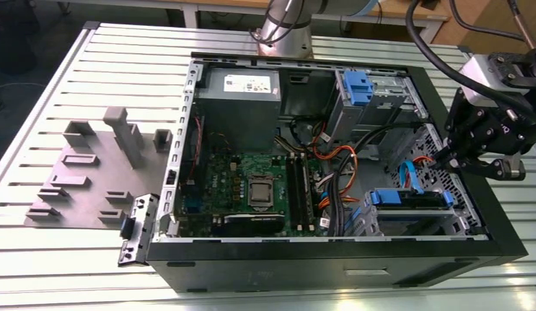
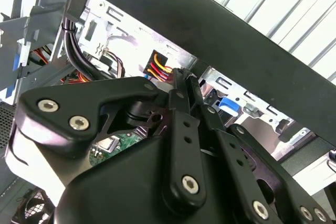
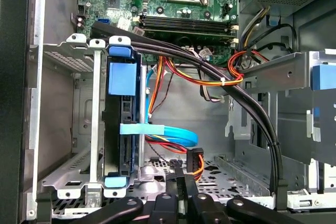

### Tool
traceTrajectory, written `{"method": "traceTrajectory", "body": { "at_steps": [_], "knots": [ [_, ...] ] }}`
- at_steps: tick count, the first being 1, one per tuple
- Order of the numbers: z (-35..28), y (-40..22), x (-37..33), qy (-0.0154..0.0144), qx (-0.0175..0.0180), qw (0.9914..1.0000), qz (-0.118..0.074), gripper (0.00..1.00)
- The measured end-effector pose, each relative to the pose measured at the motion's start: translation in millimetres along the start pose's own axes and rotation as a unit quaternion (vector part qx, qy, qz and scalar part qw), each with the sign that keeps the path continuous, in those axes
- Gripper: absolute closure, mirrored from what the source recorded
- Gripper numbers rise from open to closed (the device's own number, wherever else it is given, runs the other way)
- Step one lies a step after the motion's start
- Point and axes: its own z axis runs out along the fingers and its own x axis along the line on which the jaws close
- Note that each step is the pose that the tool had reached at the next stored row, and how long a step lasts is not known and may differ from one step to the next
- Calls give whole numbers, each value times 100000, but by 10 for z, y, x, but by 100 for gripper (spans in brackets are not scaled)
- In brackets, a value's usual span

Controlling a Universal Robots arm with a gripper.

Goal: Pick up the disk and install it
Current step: 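Insert the second disk wire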

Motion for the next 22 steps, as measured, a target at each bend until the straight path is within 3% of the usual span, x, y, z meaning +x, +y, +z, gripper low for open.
{"method": "traceTrajectory", "body": {
  "at_steps": [7, 16, 22],
  "knots": [
    [-1, 68, 28, 4, 34, 100000, -10, 84],
    [-21, 91, 181, 6, 60, 100000, -20, 84],
    [-30, 147, 267, -11, 252, 100000, -59, 84]
  ]
}}
